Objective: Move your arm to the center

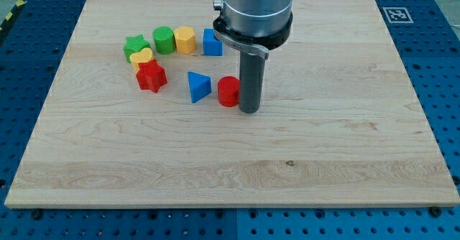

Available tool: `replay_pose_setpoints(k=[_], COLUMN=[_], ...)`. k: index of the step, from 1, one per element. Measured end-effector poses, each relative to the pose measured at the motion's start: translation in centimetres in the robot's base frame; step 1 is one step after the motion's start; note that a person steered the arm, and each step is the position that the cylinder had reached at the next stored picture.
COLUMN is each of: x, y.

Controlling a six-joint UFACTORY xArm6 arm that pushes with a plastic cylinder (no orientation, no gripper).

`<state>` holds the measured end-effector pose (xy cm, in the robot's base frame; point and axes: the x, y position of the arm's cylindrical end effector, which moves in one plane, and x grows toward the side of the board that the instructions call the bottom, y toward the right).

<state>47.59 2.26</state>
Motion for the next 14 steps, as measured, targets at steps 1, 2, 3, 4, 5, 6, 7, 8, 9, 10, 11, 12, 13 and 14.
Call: replay_pose_setpoints(k=[1,2,3,4,5,6,7,8,9,10,11,12,13,14], x=[-1.0,-1.2,-0.8,2.8,3.8,3.8,3.8,2.6,0.5,0.4,0.4,0.5,0.7,2.3], y=[-0.7,-0.9,-0.8,0.7,2.6,2.8,2.8,0.3,-4.4,-9.4,-13.0,-13.9,-12.8,-9.0])
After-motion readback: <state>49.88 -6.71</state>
